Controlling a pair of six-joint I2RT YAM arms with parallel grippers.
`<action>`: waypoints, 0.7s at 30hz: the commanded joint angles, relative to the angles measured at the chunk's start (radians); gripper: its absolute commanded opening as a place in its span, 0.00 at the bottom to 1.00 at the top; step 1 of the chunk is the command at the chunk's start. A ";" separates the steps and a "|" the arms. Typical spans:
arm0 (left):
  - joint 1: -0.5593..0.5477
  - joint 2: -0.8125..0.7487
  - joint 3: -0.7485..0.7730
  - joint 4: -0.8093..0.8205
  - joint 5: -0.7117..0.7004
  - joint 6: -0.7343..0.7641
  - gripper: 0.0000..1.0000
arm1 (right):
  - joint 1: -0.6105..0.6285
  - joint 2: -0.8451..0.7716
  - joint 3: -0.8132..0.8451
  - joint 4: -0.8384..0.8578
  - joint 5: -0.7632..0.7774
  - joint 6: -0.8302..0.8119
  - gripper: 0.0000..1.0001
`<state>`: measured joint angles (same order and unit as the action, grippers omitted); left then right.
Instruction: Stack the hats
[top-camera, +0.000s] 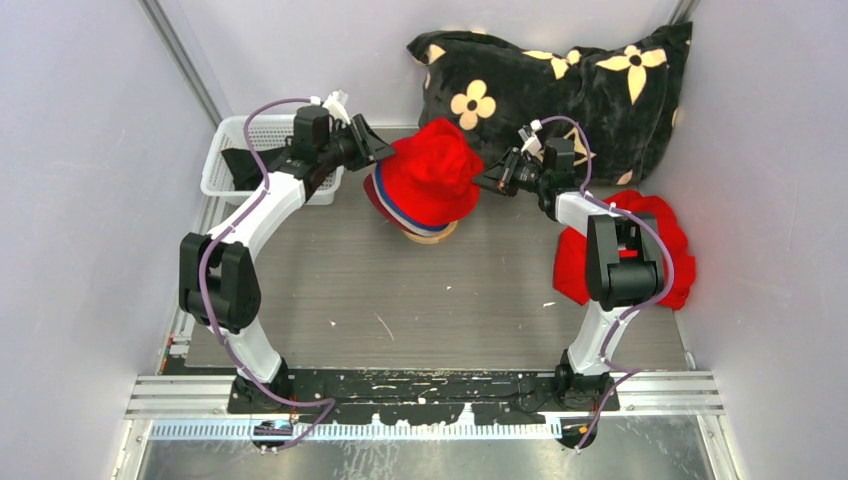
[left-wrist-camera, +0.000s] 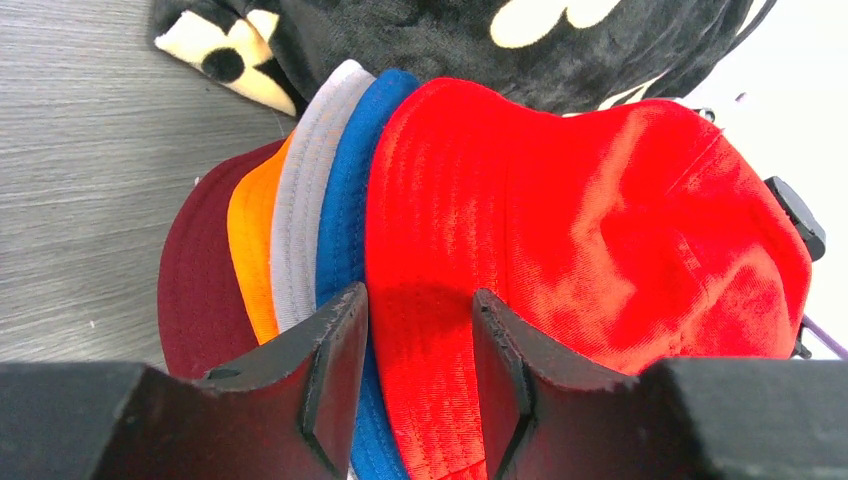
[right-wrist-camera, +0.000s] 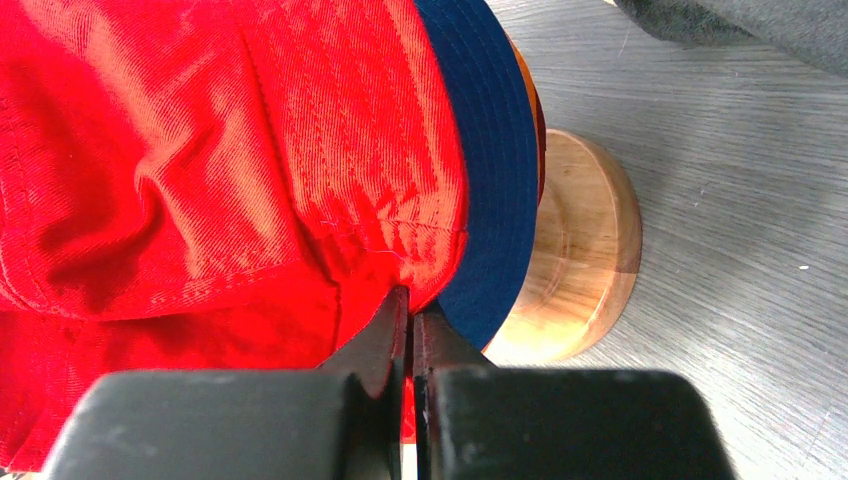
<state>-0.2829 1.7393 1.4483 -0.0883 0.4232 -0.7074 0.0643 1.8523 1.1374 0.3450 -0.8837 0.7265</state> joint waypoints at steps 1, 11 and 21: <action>-0.002 -0.009 -0.003 0.010 0.024 0.000 0.43 | 0.008 -0.019 0.034 0.011 0.015 -0.033 0.01; 0.006 0.004 -0.032 0.047 0.105 -0.058 0.26 | 0.009 -0.026 0.035 0.011 0.015 -0.036 0.01; 0.040 -0.060 -0.130 0.150 0.069 -0.117 0.00 | 0.013 -0.025 0.034 0.011 0.016 -0.038 0.01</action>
<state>-0.2573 1.7462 1.3609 -0.0025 0.4946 -0.8024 0.0673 1.8523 1.1374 0.3431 -0.8761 0.7124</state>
